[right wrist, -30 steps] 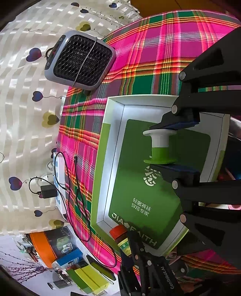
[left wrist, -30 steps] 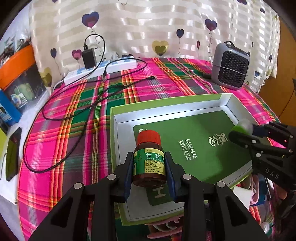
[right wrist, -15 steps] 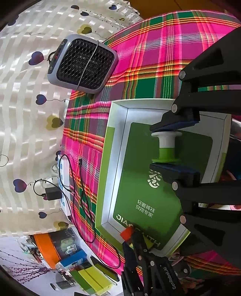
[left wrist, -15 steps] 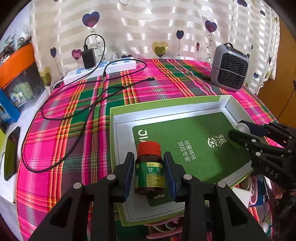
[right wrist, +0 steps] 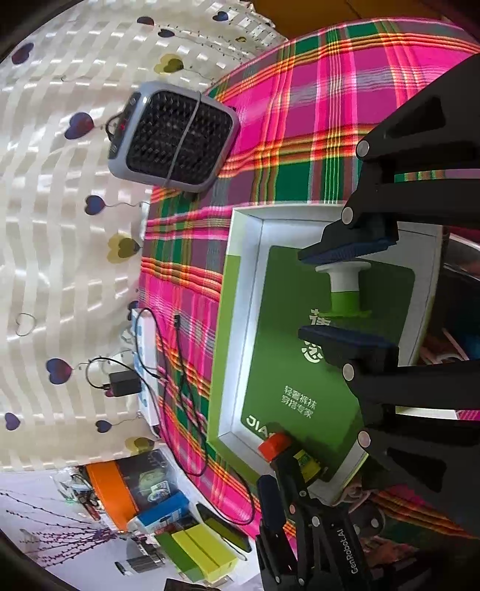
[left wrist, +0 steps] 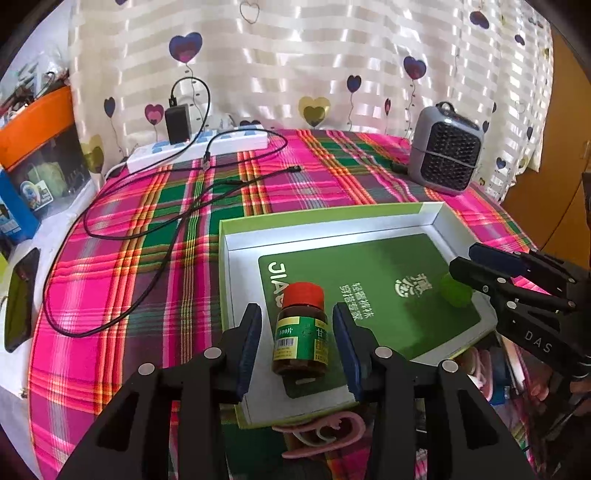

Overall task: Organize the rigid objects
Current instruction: 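Set the bottle upright in the box with left tool while right tool releases the spool there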

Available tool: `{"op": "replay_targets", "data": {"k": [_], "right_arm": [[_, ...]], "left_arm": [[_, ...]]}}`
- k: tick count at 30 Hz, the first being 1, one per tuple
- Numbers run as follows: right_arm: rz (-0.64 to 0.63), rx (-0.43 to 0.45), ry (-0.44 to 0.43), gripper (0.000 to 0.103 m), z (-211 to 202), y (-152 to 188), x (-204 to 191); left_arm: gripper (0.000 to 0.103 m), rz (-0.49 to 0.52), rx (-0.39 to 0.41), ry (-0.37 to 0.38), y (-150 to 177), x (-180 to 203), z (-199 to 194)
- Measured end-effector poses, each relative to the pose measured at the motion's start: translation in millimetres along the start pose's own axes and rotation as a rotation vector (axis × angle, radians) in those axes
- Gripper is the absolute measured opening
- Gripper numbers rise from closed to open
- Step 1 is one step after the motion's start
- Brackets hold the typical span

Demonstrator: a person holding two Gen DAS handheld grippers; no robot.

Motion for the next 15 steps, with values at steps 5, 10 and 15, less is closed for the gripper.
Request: {"op": "replay_targets", "data": {"k": [5, 10, 15], "right_arm": [[0.010, 0.021, -0.005, 0.035, -14, 2, -2], [0.009, 0.043, -0.009, 0.035, -33, 9, -4], [0.020, 0.069, -0.021, 0.035, -53, 18, -7]], "left_arm": [[0.039, -0.009, 0.030, 0.007, 4, -1, -18], [0.039, 0.000, 0.071, 0.008, 12, -3, -42], [0.039, -0.015, 0.101, 0.027, 19, -9, -64]]}}
Point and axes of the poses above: each gripper's, at about its wrist camera, not at the fingertips, and z roughly the way its jaws point, x to its right, y to its underside, the point moved 1 cm from there along z, roughly the way its jaws point, and after that the axes turned 15 degrees about -z, right-handed, at the moved point
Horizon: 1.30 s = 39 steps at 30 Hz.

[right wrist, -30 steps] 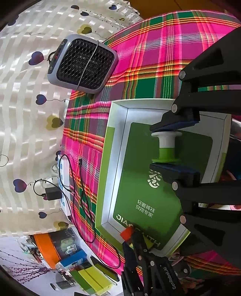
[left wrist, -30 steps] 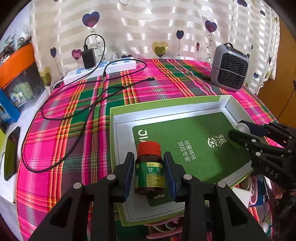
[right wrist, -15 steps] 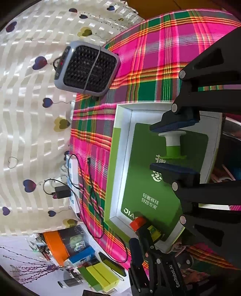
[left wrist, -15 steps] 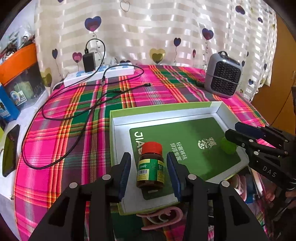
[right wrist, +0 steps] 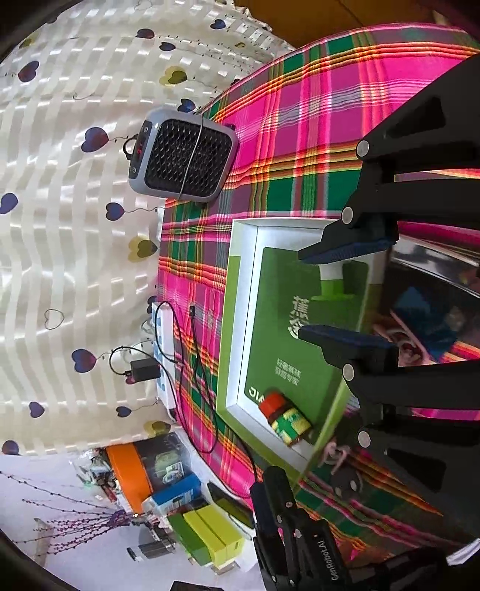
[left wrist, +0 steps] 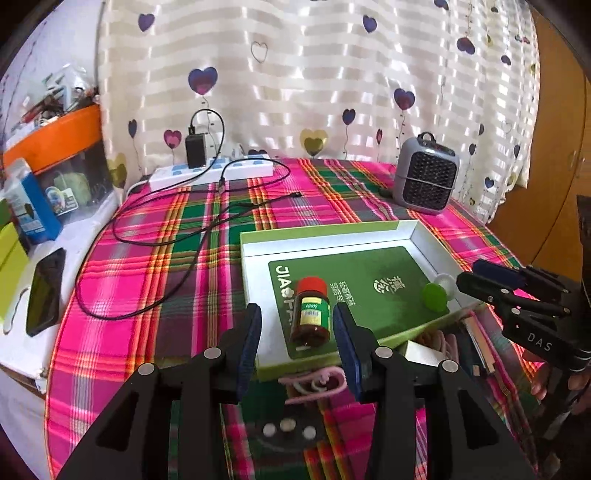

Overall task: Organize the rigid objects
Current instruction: 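Set the bottle upright in the box with left tool while right tool releases the spool there, then grasp the black round disc with left tool while right tool grasps the white round cap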

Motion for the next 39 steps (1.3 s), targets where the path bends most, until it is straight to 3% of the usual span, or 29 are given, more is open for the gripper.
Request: {"op": "replay_targets", "data": {"k": [15, 33, 39], "right_arm": [[-0.015, 0.008, -0.086, 0.035, -45, 46, -30], [0.005, -0.019, -0.120, 0.035, -57, 73, -52], [0.029, -0.025, -0.143, 0.035, -58, 79, -58]], "left_arm": [[0.039, -0.053, -0.021, 0.023, 47, -24, -37], [0.039, -0.108, -0.051, 0.041, 66, -33, -43], [0.039, -0.161, -0.065, 0.010, 66, -40, -35]]}}
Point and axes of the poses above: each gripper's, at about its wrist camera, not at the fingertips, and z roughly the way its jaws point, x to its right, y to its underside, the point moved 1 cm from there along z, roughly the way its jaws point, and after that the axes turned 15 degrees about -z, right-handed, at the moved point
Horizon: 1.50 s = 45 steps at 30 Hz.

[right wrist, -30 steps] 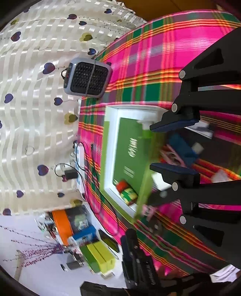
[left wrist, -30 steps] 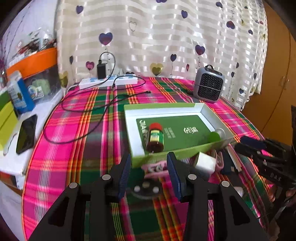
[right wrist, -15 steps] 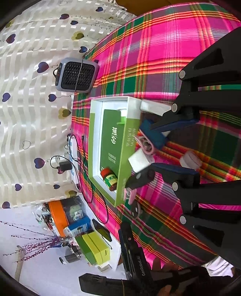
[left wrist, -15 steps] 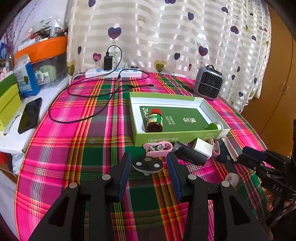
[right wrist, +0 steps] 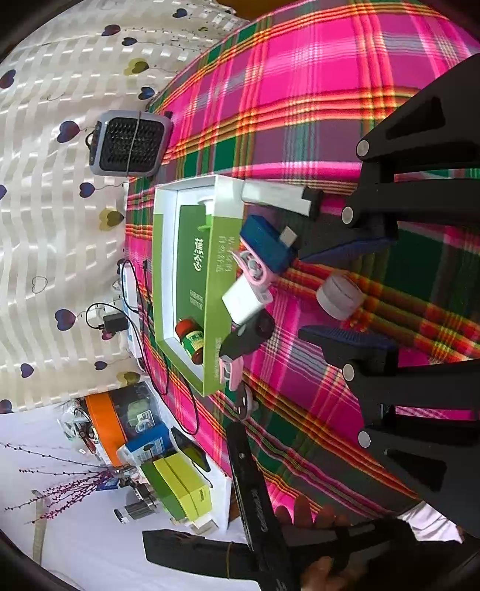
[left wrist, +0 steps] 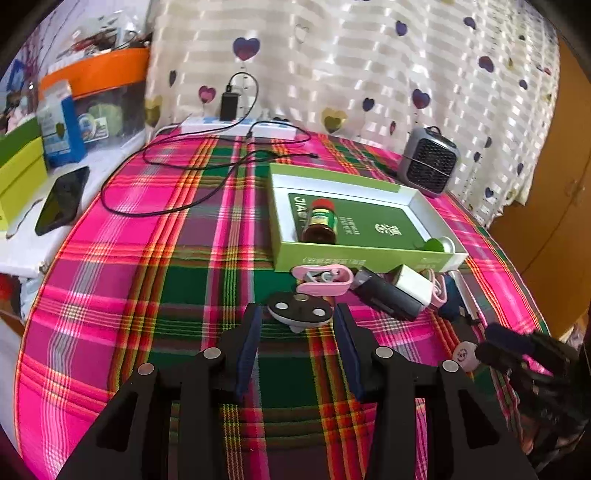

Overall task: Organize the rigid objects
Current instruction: 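Grasp the black round disc with left tool while right tool grasps the white round cap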

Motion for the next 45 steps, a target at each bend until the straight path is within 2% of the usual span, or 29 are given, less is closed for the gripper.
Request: {"op": "replay_targets", "data": {"k": [5, 10, 20, 25, 30, 33, 38, 45], "right_arm": [[0.008, -0.014, -0.015, 0.035, 4, 5, -7], [-0.008, -0.022, 0.026, 0.036, 7, 4, -11], [0.041, -0.051, 0.043, 0.036, 13, 9, -7], [0.062, -0.098, 0.092, 0.036, 15, 12, -2], [0.078, -0.098, 0.093, 0.036, 16, 15, 4], [0.069, -0.089, 0.080, 0.036, 17, 14, 4], [-0.013, -0.099, 0.090, 0.036, 21, 11, -1], [-0.024, -0.095, 0.077, 0.036, 22, 11, -1]], "left_arm": [[0.039, -0.030, -0.010, -0.016, -2, -2, 5], [0.040, -0.058, -0.021, -0.016, -3, -2, 10], [0.040, -0.074, -0.029, -0.016, -3, -3, 14], [0.040, -0.076, -0.051, -0.012, -2, -2, 18], [0.040, -0.131, -0.074, -0.016, -4, -6, 24], [0.040, -0.194, -0.092, 0.011, -6, -13, 27], [0.040, -0.205, -0.110, 0.019, -6, -11, 32], [0.040, -0.242, -0.128, 0.026, -13, -12, 41]]}}
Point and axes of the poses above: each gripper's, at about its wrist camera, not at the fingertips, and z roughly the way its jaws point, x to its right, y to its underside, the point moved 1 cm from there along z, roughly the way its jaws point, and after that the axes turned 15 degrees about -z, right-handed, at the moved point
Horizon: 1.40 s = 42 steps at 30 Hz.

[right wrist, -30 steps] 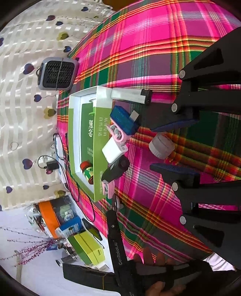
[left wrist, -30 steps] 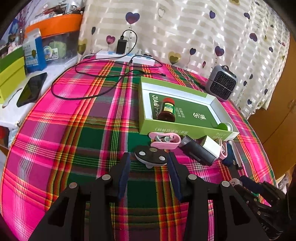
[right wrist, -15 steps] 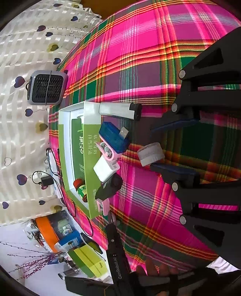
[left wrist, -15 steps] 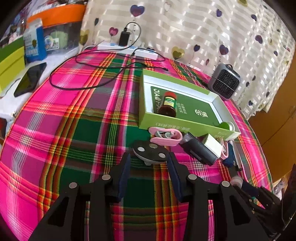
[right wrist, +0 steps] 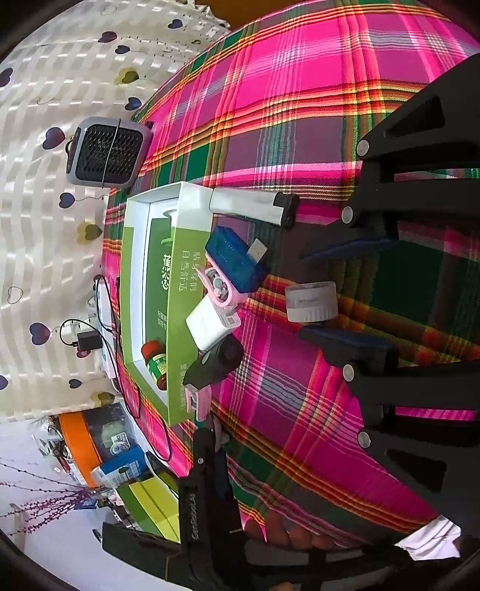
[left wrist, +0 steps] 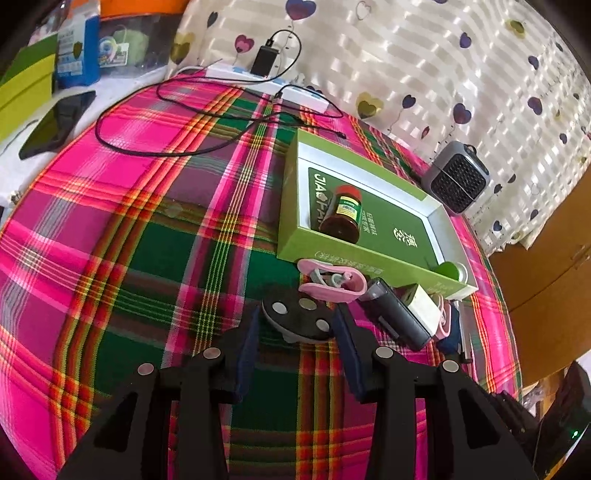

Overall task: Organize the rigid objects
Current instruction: 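Grasp the black round disc with left tool while right tool grasps the white round cap, then carry the black disc with left tool while right tool carries the white cap over the box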

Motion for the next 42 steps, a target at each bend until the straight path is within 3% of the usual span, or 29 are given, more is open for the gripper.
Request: {"op": "replay_targets", "data": {"k": [14, 17, 19, 24, 27, 42], "right_arm": [[0.006, 0.005, -0.016, 0.036, 0.6, -1.1, 1.2], [0.007, 0.009, -0.027, 0.032, 0.5, -0.9, 1.8], [0.006, 0.010, -0.028, 0.027, 0.6, -0.6, 2.0], [0.010, 0.012, -0.034, 0.025, 0.7, -0.3, 3.0], [0.015, 0.012, -0.036, 0.019, 0.7, -0.1, 3.8], [0.023, 0.020, -0.045, 0.019, -0.8, 0.8, 4.9]], "left_arm": [[0.038, 0.012, 0.010, -0.029, 0.2, 5.0, 5.1], [0.028, 0.003, 0.007, -0.032, -0.9, 2.1, 5.2], [0.028, -0.001, 0.005, -0.025, -1.5, 0.7, 5.3], [0.028, 0.008, 0.007, -0.028, -0.8, 1.4, 5.2], [0.028, 0.012, 0.008, -0.028, -0.4, 2.1, 5.2], [0.027, 0.055, 0.031, -0.057, 0.7, 5.0, 3.4]]}}
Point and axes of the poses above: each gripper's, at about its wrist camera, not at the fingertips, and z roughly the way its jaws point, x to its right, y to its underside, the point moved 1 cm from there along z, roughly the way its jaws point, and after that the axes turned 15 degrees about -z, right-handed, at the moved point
